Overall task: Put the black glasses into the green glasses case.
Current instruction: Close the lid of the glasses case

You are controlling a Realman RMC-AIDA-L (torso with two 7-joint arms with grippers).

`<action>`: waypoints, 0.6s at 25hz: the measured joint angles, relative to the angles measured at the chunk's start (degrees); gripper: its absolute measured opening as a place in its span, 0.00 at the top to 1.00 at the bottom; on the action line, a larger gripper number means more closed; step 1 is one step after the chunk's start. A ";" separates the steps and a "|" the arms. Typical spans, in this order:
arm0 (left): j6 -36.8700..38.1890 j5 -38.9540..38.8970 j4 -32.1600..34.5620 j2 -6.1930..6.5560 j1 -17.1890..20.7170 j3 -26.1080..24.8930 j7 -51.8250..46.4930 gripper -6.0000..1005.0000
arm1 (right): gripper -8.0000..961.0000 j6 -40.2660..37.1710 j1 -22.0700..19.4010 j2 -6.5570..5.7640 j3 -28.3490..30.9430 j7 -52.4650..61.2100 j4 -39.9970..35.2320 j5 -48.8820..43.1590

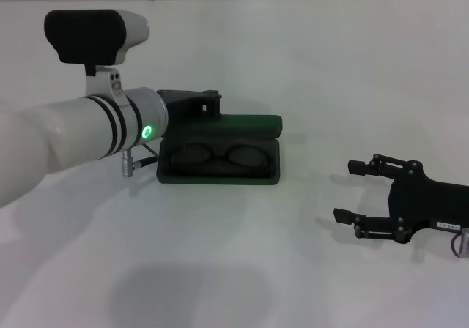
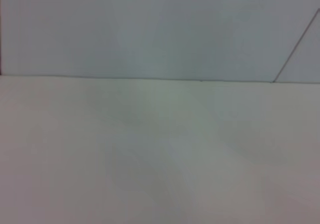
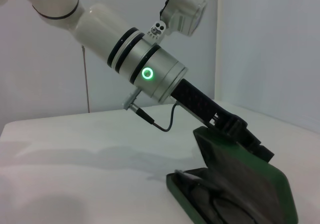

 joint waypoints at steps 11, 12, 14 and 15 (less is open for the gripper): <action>-3.55 -0.27 1.48 0.06 3.16 3.22 1.90 1.00 | 0.16 0.00 0.06 0.00 0.00 0.00 -0.09 0.00; -3.69 -0.27 1.48 0.07 3.25 3.41 1.93 1.00 | 0.16 -0.01 0.04 0.00 0.00 0.00 -0.11 0.00; -3.94 -0.27 1.48 0.11 3.55 3.77 2.07 1.00 | 0.16 0.00 0.02 0.00 0.00 0.00 -0.13 0.00; -4.10 -0.27 1.48 0.11 3.72 3.99 2.16 1.00 | 0.16 -0.01 0.02 0.01 0.00 0.00 -0.13 0.00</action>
